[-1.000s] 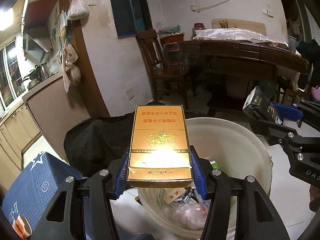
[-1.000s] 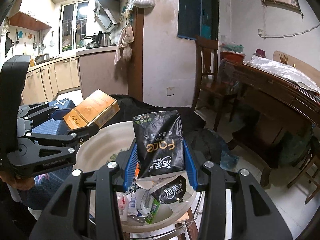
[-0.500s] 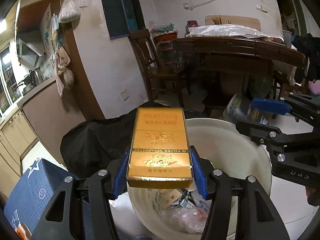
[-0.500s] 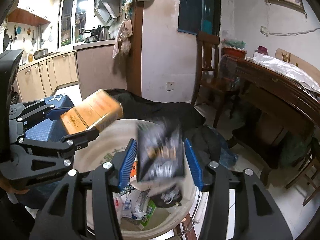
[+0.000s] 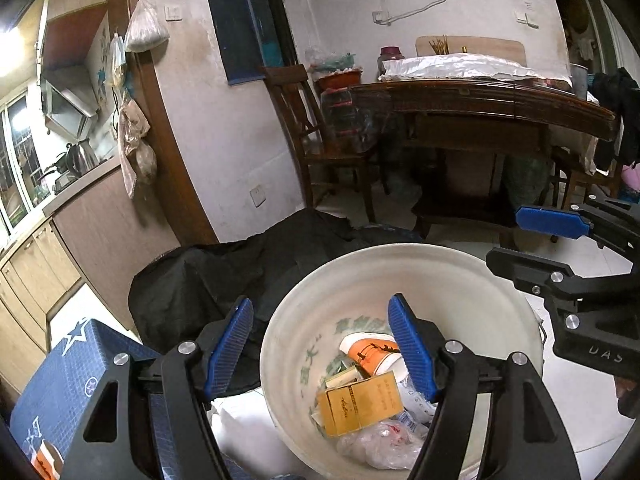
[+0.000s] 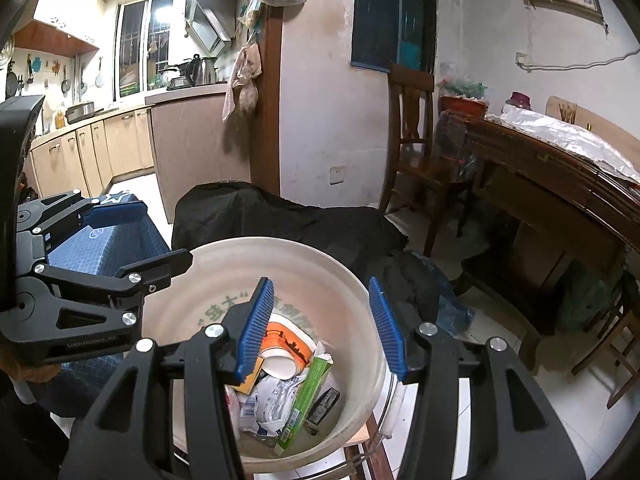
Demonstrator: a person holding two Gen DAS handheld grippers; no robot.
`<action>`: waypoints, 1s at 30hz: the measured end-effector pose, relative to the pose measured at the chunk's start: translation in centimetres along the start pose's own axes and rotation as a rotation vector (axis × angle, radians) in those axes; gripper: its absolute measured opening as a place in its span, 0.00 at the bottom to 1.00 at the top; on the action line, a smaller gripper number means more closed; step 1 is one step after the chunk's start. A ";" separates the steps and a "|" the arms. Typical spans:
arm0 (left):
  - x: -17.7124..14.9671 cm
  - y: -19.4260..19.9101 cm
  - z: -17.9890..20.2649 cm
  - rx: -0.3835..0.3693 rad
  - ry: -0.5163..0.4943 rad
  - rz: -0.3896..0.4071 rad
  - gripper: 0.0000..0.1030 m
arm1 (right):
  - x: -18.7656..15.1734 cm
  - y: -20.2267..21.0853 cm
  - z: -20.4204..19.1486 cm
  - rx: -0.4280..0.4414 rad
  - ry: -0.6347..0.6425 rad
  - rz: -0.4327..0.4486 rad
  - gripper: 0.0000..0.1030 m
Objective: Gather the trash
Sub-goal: 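Open both tools to drop the box and tissue pack into the bucket, then move both open tools back over the table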
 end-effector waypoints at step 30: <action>-8.0 7.4 -14.0 0.229 0.182 -0.048 0.69 | 2.0 -2.6 -13.4 0.222 0.151 -0.008 0.47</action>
Point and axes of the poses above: each gripper's, at about its wrist camera, not at the fingertips, and y roughly against the way its jaws point, z to its right, x to its top, the point moved 2 cm from there along -y, roughly the way its jaws point, and after that the axes turned 8 degrees about x, right-handed, at the moved point
